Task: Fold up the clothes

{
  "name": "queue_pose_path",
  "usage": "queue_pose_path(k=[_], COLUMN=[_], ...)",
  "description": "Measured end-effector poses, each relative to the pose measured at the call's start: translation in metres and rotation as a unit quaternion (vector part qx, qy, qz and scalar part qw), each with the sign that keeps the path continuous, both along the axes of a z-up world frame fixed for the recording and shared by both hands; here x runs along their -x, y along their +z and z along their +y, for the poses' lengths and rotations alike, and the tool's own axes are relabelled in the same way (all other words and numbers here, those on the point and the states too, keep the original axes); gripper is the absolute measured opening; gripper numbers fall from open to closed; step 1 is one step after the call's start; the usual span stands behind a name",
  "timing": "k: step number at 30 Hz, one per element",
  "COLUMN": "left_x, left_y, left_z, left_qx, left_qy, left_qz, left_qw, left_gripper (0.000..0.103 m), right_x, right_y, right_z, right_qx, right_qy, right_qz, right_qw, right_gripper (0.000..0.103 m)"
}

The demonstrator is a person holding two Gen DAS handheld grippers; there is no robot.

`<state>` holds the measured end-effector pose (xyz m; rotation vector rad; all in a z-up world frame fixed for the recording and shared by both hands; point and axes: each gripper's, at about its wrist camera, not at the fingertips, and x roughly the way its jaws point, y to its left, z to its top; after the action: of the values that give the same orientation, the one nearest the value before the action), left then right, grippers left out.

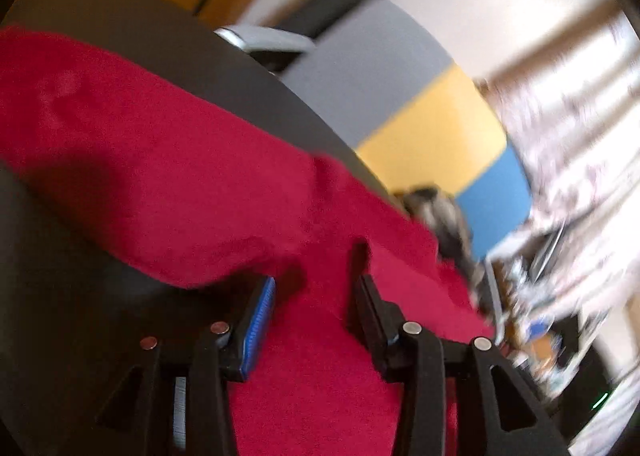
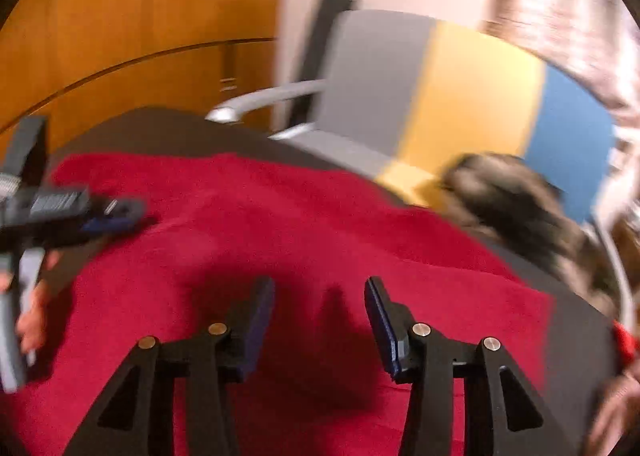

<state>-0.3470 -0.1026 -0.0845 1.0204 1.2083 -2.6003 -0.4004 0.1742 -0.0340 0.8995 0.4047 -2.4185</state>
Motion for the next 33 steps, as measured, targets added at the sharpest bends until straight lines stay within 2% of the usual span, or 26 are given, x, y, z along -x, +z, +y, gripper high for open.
queue_pose_path(k=[2,3,5,6,9,12,15,18,22,25,26,27,29,31,33], left_x=[-0.016,-0.023,-0.032,-0.034,-0.036,-0.039,-0.041,-0.040,-0.028,-0.016,-0.011,-0.005,-0.004,-0.002,0.001], left_y=[0.013,0.017,0.022,0.020,0.010,-0.003,-0.017,-0.020,-0.021,-0.021,-0.022,-0.027,-0.031,-0.022,-0.002], left_z=[-0.039,-0.054,-0.088,-0.101,-0.135,-0.154,-0.168,-0.172,-0.173,-0.175,-0.176,-0.179,-0.180,-0.181,-0.179], left_qx=[0.033,0.042,0.058,0.054,0.029,-0.001,-0.028,-0.023,-0.014,-0.007,-0.007,-0.033,-0.063,-0.066,-0.059], left_qy=[0.073,0.099,0.147,0.159,0.183,0.207,0.223,0.243,0.267,0.271,0.271,0.260,0.261,0.254,0.245], left_qz=[-0.007,-0.006,-0.031,-0.044,-0.082,-0.093,-0.093,-0.081,-0.087,-0.109,-0.117,-0.121,-0.112,-0.101,-0.069], left_qw=[0.9968,0.9942,0.9870,0.9848,0.9793,0.9740,0.9699,0.9662,0.9598,0.9563,0.9554,0.9576,0.9567,0.9596,0.9653], left_gripper=[0.053,0.056,0.057,0.057,0.057,0.057,0.058,0.058,0.058,0.053,0.030,0.009,0.008,0.008,0.008], right_x=[-0.003,0.000,0.008,0.010,0.011,0.006,0.005,0.006,0.009,0.012,0.012,0.013,0.015,0.016,0.017], right_y=[-0.009,-0.015,-0.031,-0.038,-0.044,-0.046,-0.047,-0.048,-0.049,-0.050,-0.050,-0.050,-0.051,-0.051,-0.052], right_z=[-0.018,-0.023,-0.030,-0.030,-0.028,-0.038,-0.039,-0.040,-0.041,-0.043,-0.043,-0.044,-0.044,-0.045,-0.046], right_qx=[0.006,0.009,0.005,0.002,0.007,-0.024,-0.028,-0.024,-0.018,-0.013,-0.012,-0.010,-0.007,-0.004,-0.001], right_qy=[0.021,0.023,0.010,0.002,-0.006,-0.001,-0.001,-0.001,-0.002,-0.002,-0.002,-0.002,-0.002,-0.002,-0.002], right_qz=[-0.020,-0.036,-0.073,-0.083,-0.083,-0.067,-0.064,-0.065,-0.068,-0.069,-0.070,-0.071,-0.072,-0.073,-0.074], right_qw=[1.000,0.999,0.997,0.997,0.997,0.997,0.998,0.998,0.998,0.998,0.997,0.997,0.997,0.997,0.997], right_gripper=[0.051,0.051,0.059,0.061,0.068,0.076,0.078,0.081,0.084,0.084,0.084,0.084,0.085,0.085,0.085])
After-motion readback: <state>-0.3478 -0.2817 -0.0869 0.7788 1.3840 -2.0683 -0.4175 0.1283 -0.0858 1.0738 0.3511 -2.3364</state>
